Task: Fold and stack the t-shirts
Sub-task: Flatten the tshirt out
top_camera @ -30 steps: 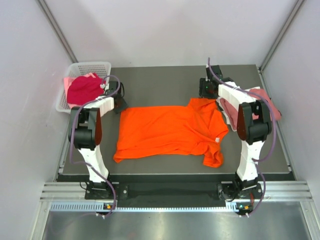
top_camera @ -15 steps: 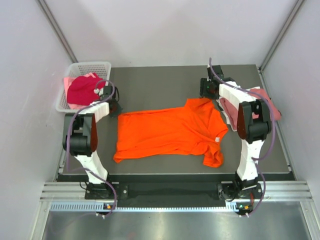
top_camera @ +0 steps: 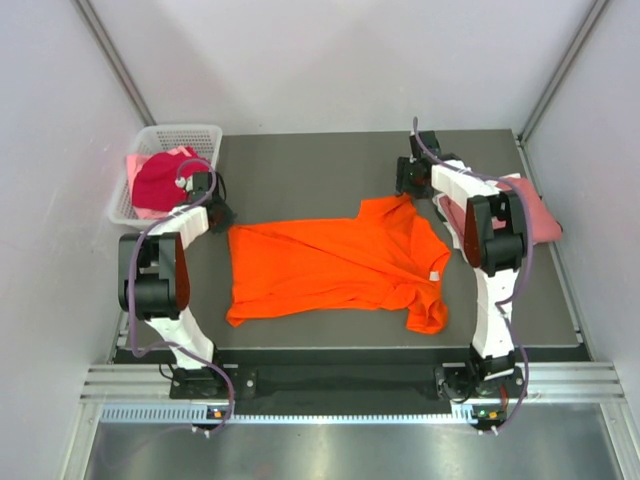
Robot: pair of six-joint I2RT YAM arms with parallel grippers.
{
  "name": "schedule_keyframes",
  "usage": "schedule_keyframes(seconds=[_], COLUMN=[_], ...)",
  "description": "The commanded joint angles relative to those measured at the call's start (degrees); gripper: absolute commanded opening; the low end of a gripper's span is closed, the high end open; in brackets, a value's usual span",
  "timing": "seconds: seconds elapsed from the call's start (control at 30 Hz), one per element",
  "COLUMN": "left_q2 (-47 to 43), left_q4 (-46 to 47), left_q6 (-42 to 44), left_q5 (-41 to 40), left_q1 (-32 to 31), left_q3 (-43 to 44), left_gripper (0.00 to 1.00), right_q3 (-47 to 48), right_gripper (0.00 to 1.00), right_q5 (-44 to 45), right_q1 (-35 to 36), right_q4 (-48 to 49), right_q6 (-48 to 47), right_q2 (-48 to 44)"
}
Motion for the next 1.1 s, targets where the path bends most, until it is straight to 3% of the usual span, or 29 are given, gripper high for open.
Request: schedule_keyframes(seconds=[0.0,0.6,0.7,0.73,1.07], left_q2=[0.6,-0.1,-0.1,-0.1,1.0], left_q4=[1.6,1.4,1.3,1.4,0.4], left_q6=[0.2,0.9,1.0,1.0,0.8], left_q5=[-0.4,-0.9,-0.9,-0.9,0.1], left_q1=[0.9,0.8,0.8,0.7,0.3], left_q3=[-1.1,-1.1,-1.1,-1.1,1.5], left_gripper=[0.00,0.00,0.00,0.00,0.00], right_q3=[4.5,6.7,6.8,6.9,18.5], right_gripper=[0.58,0.42,0.19,0.02,0.00], right_q5=[-1.6,-5.6,-6.0,-6.0,-3.4], right_q1=[-1.0,-2.1,-2.0,-2.1,-2.2], right_q4=[0.1,0.8,1.1,1.1,-4.2], right_q6=[0.3,3.3,3.2,3.0,2.1], right_q2=[2.1,5.6,5.6,5.6,6.6])
